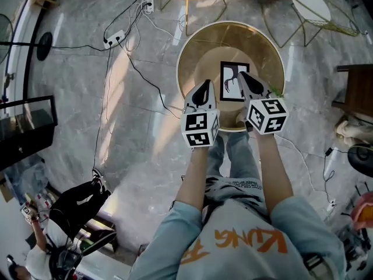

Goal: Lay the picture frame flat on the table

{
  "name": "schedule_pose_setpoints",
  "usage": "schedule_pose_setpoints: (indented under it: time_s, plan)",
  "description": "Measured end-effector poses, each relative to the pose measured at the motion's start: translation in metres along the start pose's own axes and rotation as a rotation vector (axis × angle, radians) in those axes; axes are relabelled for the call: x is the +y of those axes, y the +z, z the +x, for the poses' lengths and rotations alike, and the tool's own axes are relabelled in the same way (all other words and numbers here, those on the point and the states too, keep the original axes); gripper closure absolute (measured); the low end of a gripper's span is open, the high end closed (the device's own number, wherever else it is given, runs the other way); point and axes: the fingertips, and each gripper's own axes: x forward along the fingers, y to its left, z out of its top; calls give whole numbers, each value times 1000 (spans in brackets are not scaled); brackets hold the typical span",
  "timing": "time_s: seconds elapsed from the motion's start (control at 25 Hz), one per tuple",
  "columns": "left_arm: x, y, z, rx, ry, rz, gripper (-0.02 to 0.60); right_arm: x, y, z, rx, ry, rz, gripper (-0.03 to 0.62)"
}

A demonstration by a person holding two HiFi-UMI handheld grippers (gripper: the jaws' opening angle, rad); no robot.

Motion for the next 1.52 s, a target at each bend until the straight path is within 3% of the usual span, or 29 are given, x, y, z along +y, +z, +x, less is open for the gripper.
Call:
schedule_pose_setpoints:
  time_s: [0.16, 0.28, 0.64, 0.88, 1.04, 1.52]
  plan:
    - [-2, 42, -29, -80, 39, -35, 560, 19, 39, -16, -56, -7, -38, 599]
    - [1, 54, -50, -109, 85, -60, 560, 34, 58, -28, -85, -16, -63, 598]
    - [4, 155, -98, -278, 104, 85, 560, 78, 146, -72, -229, -27, -218, 597]
    - [-21, 221, -122, -391, 81, 194, 560, 86, 201, -106, -347, -33, -282, 597]
    - [-37, 259, -135, -476, 75, 226, 560, 86, 238, -129, -416, -34, -344, 597]
    - [-62, 286, -156, -558, 70, 271, 560, 83, 264, -161, -500, -63, -391, 597]
